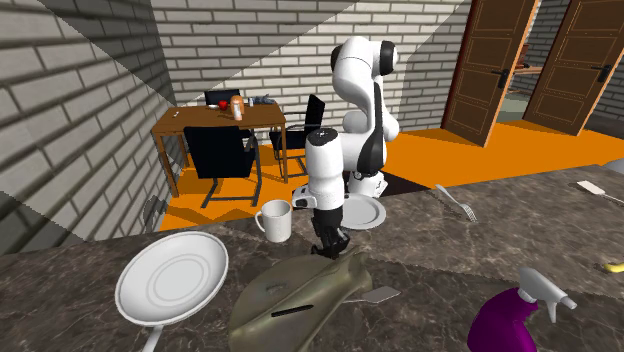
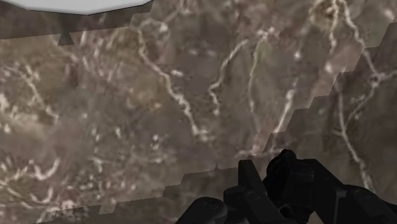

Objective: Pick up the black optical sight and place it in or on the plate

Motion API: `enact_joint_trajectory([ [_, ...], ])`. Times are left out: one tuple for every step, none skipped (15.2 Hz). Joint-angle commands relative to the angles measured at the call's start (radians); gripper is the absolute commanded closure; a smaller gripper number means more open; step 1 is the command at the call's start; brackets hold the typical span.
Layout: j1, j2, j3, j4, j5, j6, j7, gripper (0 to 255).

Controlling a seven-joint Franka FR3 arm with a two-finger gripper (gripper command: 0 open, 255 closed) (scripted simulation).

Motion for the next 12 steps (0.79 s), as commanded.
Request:
enact_joint_trajectory([
  [0.000, 0.000, 0.000, 0.000, 0.000, 0.000, 0.000, 255],
  [0.000, 0.000, 0.000, 0.000, 0.000, 0.000, 0.000, 255],
  [-0.001, -0.008, 0.001, 0.004, 0.002, -0.012, -0.001, 255],
  [-0.002, -0.016, 0.002, 0.007, 0.005, -0.023, -0.002, 255],
  [-0.003, -0.023, 0.003, 0.012, 0.007, -0.035, -0.002, 255],
  [-0.004, -0.031, 0.003, 0.017, 0.009, -0.046, -0.003, 255],
  [-0.005, -0.038, 0.004, 0.021, 0.011, -0.058, -0.003, 255],
  [-0.005, -0.045, 0.005, 0.026, 0.013, -0.070, -0.004, 255],
  [-0.006, -0.052, 0.006, 0.032, 0.015, -0.082, -0.004, 255],
  [-0.007, -0.059, 0.006, 0.037, 0.017, -0.094, -0.005, 255],
  [-0.007, -0.065, 0.007, 0.043, 0.019, -0.106, -0.005, 255],
  [-0.008, -0.071, 0.007, 0.048, 0.021, -0.118, -0.006, 255],
])
